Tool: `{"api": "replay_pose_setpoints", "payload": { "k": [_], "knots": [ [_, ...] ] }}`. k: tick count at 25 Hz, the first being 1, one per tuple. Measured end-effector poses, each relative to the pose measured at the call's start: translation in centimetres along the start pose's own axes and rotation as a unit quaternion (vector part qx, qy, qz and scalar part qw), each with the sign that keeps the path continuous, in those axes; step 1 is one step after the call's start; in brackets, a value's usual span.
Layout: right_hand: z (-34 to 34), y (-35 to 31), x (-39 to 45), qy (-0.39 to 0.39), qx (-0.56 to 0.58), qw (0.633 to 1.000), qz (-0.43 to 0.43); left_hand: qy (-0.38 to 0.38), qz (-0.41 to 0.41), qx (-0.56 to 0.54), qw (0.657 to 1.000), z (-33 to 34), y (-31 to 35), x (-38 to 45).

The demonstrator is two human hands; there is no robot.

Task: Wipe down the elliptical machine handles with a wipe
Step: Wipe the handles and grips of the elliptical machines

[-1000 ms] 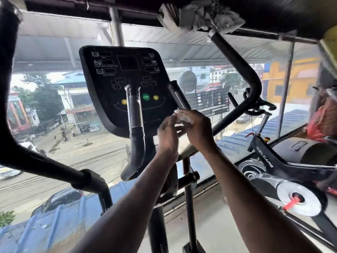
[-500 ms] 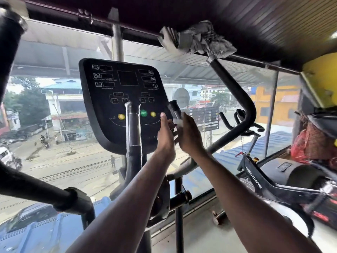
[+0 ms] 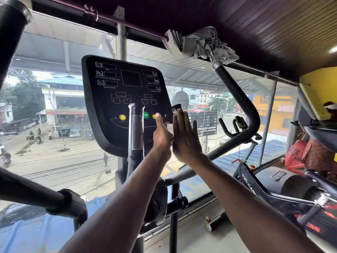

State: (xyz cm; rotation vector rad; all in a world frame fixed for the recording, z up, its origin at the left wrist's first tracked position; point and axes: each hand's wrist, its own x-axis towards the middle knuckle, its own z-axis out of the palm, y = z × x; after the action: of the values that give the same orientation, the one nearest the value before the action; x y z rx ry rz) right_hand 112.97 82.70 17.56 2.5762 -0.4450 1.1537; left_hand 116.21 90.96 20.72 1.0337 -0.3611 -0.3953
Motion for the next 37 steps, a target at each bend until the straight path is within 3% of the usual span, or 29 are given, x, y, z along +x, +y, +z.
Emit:
{"api": "replay_pose_setpoints", "payload": {
  "k": [3,7,9,11,13,16,17,20,22,25,28,31,34,37],
  "knots": [
    [-0.6,-0.9,3.6,-0.019,0.071,0.991,0.116,0.005,0.001,0.006,1.000,-0.5,0.4,0.4],
    [1.4,-2.6,2.8,0.041,-0.084,0.990,0.106,0.000,0.005,0.015,1.000,-0.9,1.3,0.3],
    [1.2,-2.2,3.5,0.062,-0.065,0.988,0.124,-0.007,0.006,0.023,1.000,-0.8,1.8,0.2],
    [-0.7,-1.6,6.0,0.031,0.063,0.982,0.174,-0.022,0.019,0.027,0.999,-0.5,2.1,-0.1],
    [-2.3,0.0,7.5,-0.029,0.235,0.948,0.212,-0.022,0.034,0.047,0.998,-0.2,2.1,0.0],
    [-3.2,2.2,6.6,-0.144,0.510,0.813,0.241,-0.024,0.033,0.054,0.998,-0.6,1.9,-0.4],
    [-3.3,2.1,6.2,-0.138,0.521,0.804,0.250,-0.027,0.027,0.048,0.998,-0.8,1.7,-0.4],
    [-2.0,0.4,3.7,-0.035,0.266,0.929,0.256,-0.024,0.014,0.025,0.999,-1.1,1.6,-0.5],
    [-1.1,0.1,0.4,0.008,0.147,0.962,0.231,-0.027,0.008,0.020,0.999,-0.9,1.6,-0.5],
    [-0.4,0.6,-0.9,-0.014,0.118,0.973,0.198,-0.027,0.014,0.010,0.999,-0.4,1.2,-0.2],
    [-0.5,0.3,2.8,-0.011,0.101,0.989,0.105,-0.026,0.012,0.004,1.000,0.5,0.5,-0.1],
    [0.1,0.5,1.9,-0.003,-0.035,0.999,0.007,-0.032,0.012,-0.005,0.999,0.7,0.0,-0.3],
    [0.5,2.1,-0.8,-0.027,-0.158,0.983,-0.083,-0.036,0.023,-0.005,0.999,0.5,0.4,-0.3],
    [-1.2,1.7,1.9,-0.022,-0.144,0.987,-0.071,-0.037,0.020,0.008,0.999,0.8,0.5,-0.3]
  ]
}}
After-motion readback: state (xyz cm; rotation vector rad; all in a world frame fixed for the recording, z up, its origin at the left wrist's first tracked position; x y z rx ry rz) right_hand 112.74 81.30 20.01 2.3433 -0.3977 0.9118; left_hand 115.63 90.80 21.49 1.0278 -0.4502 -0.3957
